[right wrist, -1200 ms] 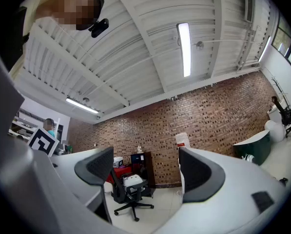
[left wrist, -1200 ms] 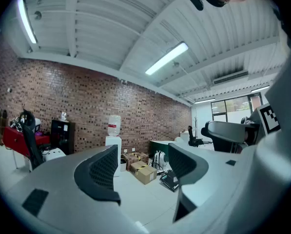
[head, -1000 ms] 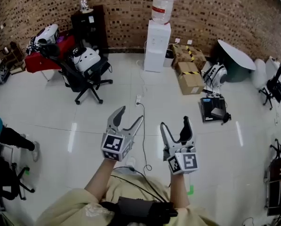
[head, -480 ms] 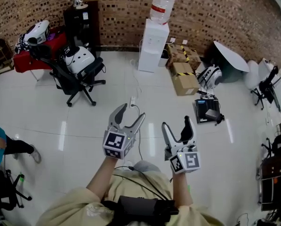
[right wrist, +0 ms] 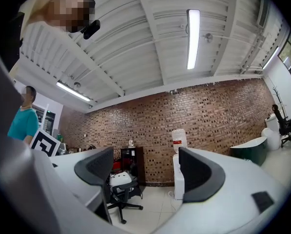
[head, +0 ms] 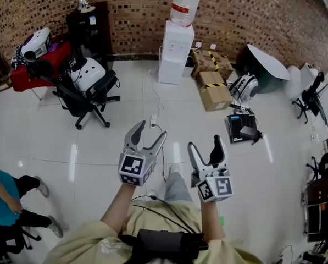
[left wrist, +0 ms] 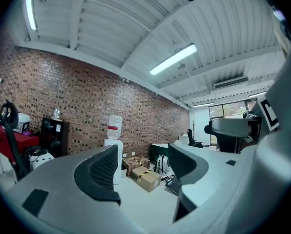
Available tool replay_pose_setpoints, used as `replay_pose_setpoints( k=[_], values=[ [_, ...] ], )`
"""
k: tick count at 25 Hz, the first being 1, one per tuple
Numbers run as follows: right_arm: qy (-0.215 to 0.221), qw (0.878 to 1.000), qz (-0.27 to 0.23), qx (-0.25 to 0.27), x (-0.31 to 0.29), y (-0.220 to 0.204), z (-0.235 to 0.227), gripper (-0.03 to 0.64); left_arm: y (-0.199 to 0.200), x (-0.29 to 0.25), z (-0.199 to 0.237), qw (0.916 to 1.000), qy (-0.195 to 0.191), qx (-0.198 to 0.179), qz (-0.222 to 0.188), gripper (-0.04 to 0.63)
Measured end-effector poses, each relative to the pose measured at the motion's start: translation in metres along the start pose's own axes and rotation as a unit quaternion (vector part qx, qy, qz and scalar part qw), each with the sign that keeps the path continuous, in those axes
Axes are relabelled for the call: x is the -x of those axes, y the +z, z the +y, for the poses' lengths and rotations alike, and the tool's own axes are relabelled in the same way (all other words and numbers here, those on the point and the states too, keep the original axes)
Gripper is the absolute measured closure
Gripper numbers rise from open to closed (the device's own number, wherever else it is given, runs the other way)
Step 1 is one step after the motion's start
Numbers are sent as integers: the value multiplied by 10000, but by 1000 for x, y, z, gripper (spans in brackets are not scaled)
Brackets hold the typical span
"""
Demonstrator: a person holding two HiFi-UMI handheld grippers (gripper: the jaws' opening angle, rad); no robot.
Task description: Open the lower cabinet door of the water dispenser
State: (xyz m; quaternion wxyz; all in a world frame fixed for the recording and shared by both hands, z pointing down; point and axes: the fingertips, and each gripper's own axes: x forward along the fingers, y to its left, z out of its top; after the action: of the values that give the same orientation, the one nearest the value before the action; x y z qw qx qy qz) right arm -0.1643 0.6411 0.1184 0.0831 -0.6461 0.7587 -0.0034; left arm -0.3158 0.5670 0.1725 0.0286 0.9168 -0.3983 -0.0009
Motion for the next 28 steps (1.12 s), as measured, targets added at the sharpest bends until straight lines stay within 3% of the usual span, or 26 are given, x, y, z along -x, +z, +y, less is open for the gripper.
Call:
replay_pose_setpoints(
  k=[12, 28],
  values=[
    [187, 9995, -27, -253, -73, -16, -59, 176, -9, -83, 20, 9997, 156, 14, 192, 282],
    [183, 9996, -205, -81, -165, 7, -210, 176, 22, -243, -6, 9992, 307, -243, 109, 282]
  ],
)
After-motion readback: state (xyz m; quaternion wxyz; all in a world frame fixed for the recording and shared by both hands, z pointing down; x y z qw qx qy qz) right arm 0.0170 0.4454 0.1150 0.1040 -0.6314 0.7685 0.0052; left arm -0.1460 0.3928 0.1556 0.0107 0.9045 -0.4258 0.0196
